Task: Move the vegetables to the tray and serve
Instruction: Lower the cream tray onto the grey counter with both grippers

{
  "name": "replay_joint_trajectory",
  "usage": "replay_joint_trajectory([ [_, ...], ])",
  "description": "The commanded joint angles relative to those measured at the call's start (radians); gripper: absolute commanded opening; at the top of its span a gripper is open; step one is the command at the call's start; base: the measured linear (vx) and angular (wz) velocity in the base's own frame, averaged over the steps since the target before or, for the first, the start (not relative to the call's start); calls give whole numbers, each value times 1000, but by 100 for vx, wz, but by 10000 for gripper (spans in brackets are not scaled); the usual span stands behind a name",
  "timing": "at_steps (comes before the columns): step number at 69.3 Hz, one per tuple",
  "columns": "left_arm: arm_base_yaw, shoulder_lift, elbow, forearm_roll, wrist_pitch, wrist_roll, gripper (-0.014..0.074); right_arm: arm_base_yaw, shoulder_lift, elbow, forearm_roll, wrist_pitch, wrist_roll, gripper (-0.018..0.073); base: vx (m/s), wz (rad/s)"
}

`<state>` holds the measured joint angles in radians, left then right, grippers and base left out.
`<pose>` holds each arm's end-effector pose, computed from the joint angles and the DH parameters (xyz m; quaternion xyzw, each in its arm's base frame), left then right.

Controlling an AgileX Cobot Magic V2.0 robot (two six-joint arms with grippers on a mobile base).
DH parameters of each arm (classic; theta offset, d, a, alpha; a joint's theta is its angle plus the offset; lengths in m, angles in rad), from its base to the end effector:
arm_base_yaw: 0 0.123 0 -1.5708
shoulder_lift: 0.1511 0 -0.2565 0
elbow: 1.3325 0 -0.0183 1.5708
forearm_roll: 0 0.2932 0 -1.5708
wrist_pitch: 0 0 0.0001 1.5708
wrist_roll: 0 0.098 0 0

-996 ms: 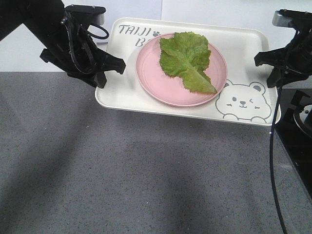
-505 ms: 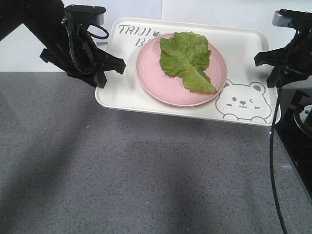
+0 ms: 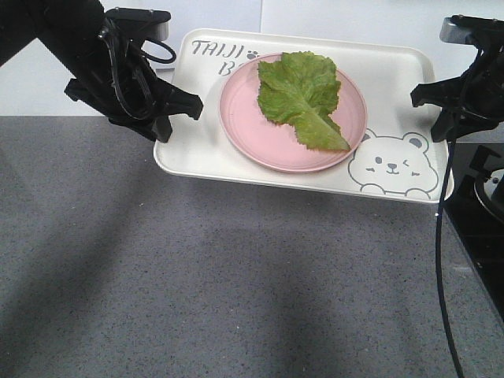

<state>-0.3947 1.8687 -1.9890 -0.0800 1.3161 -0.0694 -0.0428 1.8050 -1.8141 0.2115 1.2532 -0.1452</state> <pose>0.4014 -0.1754 0.3449 0.1566 0.9600 -0.0915 0.2135 0.4261 0.0013 0.3194 -0.0382 0.9725 0.0853 0.2133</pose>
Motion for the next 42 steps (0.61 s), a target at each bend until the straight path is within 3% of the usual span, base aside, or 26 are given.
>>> replay_joint_trajectory([
  [1,-30,-59,-39,-120,-72,23,-6,17,-59,-28,121,30,-36,-6,0,0],
  [22,-30,-48,-39,-66,-65,20,-6,21,-48,-28,255,30,-121,-6,0,0],
  [42,-30,-18,25,-36,-65,20,-6,70,35,-28,250,30,-161,-4,0,0],
])
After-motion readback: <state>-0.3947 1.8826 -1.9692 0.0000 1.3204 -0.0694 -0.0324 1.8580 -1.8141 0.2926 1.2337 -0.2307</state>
